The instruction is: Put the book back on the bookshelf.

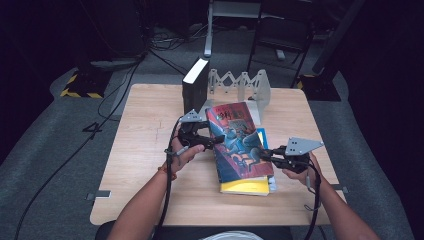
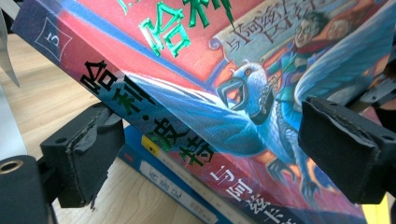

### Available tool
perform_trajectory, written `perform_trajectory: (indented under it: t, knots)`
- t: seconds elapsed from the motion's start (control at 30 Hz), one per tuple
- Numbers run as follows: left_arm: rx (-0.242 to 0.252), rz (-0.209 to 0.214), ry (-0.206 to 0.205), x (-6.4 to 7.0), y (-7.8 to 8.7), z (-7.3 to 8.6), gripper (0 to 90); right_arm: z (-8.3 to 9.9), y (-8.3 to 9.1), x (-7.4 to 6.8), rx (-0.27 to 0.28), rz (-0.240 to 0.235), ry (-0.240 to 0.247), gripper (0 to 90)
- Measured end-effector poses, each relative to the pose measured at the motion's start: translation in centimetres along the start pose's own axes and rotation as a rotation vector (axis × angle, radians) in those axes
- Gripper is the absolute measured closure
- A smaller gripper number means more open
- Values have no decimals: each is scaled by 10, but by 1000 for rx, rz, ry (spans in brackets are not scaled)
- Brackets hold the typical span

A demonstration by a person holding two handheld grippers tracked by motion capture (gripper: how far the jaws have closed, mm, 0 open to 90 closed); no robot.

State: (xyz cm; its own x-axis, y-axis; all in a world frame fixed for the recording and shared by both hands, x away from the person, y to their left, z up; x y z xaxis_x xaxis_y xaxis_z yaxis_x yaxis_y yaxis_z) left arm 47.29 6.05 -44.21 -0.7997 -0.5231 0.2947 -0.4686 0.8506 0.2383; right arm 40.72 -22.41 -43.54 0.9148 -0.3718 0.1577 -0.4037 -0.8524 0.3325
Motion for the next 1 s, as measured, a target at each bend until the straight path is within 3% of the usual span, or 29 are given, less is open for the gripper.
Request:
perform_trajectory:
  t: [0.4,0.5,0.57,0.67,0.83,1.0]
  knots:
    - [68,18,-3,8,8,-15,101,-3,2,-3,20,23,59,826]
    - [84,19,35,4,7,-16,158,-3,3,-4,38,26,69,826]
    - [72,-13,51,-1,3,-13,192,-3,3,-5,46,28,77,827]
    - [71,-25,88,-9,0,-9,263,-3,2,-8,40,32,100,826]
    - [59,-42,100,-15,0,-8,470,-1,2,-7,47,29,103,825]
    - [65,-25,100,-14,1,-9,483,-1,2,-10,50,34,121,825]
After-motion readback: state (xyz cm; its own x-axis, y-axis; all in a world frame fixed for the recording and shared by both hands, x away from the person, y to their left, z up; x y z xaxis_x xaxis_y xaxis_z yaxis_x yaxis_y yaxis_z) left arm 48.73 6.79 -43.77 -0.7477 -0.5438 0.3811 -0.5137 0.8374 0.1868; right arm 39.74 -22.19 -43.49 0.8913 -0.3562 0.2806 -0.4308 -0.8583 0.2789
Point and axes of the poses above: each handheld gripper's, and its own axes: y roughly backward along the jaws, z roughly out of its underside, x roughly to its right, the point moved 4 cm from there along -y, roughly forward along the jaws, and after that the axes turned 8 degrees about x, right-handed, at the moved point
